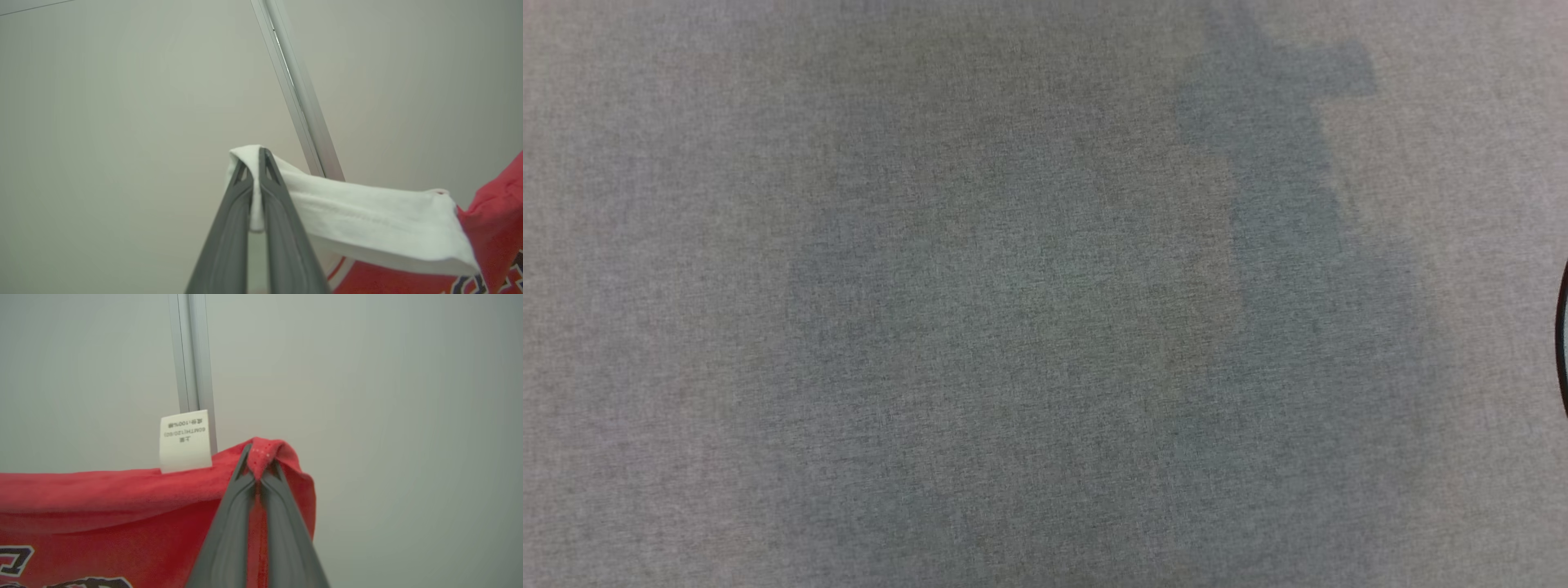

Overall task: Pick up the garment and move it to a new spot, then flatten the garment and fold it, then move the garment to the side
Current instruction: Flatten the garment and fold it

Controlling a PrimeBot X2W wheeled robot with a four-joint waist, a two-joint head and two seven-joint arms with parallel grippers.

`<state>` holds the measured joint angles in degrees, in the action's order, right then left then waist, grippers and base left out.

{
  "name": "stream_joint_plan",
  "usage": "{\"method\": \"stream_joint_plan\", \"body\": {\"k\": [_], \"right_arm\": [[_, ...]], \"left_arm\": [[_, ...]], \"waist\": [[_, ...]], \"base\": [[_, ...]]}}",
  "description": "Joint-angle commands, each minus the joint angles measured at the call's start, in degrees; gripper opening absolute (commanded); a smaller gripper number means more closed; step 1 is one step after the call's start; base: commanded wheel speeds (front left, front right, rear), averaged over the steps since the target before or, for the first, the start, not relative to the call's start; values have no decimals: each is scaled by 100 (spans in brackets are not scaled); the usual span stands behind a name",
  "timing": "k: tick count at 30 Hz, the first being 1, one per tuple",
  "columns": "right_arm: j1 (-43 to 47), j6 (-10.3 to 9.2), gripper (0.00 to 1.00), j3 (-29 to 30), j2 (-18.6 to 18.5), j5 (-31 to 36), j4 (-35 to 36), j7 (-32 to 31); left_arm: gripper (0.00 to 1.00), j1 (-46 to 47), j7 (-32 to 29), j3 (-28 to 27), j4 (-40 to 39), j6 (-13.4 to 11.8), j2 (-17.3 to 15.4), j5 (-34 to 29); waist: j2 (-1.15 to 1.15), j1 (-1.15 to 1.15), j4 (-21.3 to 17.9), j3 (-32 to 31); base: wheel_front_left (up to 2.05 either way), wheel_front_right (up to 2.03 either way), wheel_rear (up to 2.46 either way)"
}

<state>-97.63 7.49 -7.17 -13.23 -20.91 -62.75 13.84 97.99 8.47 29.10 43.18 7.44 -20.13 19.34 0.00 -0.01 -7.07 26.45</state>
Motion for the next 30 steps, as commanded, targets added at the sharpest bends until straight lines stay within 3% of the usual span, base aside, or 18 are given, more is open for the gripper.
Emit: {"method": "stream_joint_plan", "body": {"k": [1,19,27,30], "right_arm": [[-65,1,0,-31,-36,-59,-84,41],[-116,1,0,-483,-152,-249,-562,140],[491,1,0,-633,-295,-470,79,138],[1048,1,0,-717,-338,-586,603,138]], "left_arm": [[0,47,44,84,99,2,36,50],[0,235,509,678,906,3,52,510],[0,-385,657,653,625,-23,149,742],[0,-936,672,494,132,-163,132,782]], "waist": [[0,1,37,56],[0,1,209,454],[0,1,351,631],[0,1,398,653]], "base": [[0,0,0],[0,0,0],[0,0,0],[0,0,0]]}}
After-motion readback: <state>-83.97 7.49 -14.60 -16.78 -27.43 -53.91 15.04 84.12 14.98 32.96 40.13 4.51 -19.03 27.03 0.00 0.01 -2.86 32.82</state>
